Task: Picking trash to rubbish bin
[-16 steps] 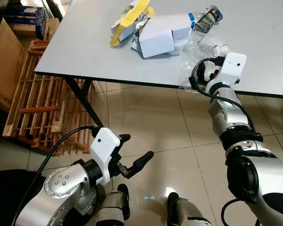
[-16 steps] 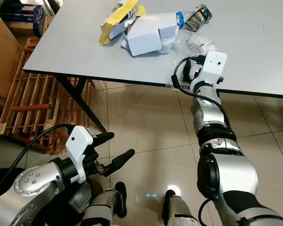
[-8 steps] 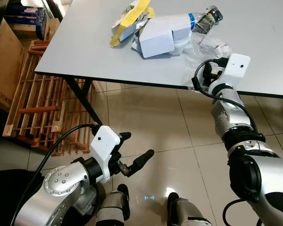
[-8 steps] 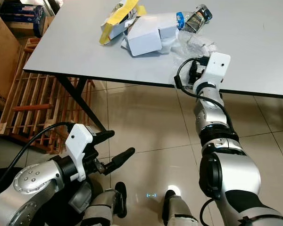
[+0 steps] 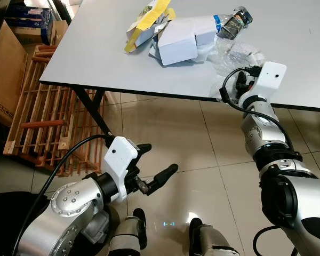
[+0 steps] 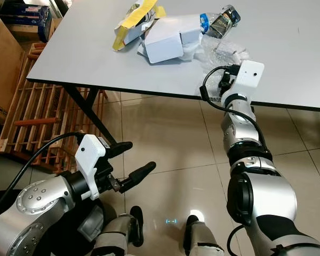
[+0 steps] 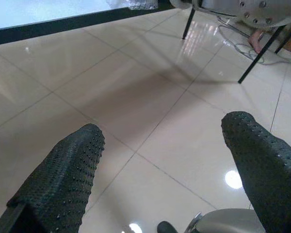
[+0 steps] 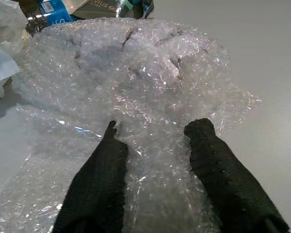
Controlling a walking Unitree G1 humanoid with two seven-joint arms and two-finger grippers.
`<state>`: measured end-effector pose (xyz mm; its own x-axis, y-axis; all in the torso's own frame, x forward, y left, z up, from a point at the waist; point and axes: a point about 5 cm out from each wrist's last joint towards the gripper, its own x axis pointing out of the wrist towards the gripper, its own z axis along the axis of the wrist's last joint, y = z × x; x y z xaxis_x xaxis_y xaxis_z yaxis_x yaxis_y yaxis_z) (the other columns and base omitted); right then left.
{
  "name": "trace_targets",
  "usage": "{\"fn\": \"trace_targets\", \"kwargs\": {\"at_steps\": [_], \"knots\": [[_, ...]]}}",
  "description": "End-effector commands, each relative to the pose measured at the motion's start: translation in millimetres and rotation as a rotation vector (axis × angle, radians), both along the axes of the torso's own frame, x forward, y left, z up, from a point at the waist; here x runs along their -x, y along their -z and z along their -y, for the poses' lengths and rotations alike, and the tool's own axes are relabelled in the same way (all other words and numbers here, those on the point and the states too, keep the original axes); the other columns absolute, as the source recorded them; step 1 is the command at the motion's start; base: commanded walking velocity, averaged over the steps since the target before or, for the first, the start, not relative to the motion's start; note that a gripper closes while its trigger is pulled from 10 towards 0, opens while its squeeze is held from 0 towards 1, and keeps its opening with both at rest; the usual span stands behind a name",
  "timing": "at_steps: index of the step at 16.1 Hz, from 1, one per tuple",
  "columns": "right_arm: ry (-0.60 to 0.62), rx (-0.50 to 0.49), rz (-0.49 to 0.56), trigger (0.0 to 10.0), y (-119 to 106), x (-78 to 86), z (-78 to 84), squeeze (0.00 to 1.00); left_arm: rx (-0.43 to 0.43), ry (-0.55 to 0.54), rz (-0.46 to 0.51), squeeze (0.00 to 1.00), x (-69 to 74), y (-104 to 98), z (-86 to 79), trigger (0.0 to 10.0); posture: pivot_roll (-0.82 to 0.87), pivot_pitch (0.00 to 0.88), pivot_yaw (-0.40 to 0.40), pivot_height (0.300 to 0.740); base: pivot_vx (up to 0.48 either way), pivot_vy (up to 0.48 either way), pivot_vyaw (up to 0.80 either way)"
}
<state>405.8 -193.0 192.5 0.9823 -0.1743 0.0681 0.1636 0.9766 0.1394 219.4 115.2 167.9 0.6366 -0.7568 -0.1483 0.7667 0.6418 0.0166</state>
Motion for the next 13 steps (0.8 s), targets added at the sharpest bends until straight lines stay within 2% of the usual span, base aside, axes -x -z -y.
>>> {"fn": "trace_targets", "kwargs": {"at_steps": [1, 7, 13], "knots": [[-0.002, -0.03, -0.125, 0.0, 32.9, 7.2, -2.0, 0.0, 0.008, 0.023, 0.011, 0.0, 3.7, -5.3, 2.1, 10.0, 0.26, 0.312, 0.075, 0.74, 0.0, 0.0, 0.0], [0.002, -0.026, -0.132, 0.0, 34.7, 7.9, -1.0, 0.0, 0.057, 0.043, 0.029, 0.0, 0.3, -19.1, 8.7, 10.0, 0.26, 0.314, 0.079, 0.74, 0.0, 0.0, 0.0], [0.003, -0.021, -0.139, 0.0, 37.4, 8.9, -0.5, 0.0, 0.086, 0.0, 0.058, 0.0, -7.8, -28.4, 8.5, 10.0, 0.26, 0.305, 0.078, 0.74, 0.0, 0.0, 0.0]]}}
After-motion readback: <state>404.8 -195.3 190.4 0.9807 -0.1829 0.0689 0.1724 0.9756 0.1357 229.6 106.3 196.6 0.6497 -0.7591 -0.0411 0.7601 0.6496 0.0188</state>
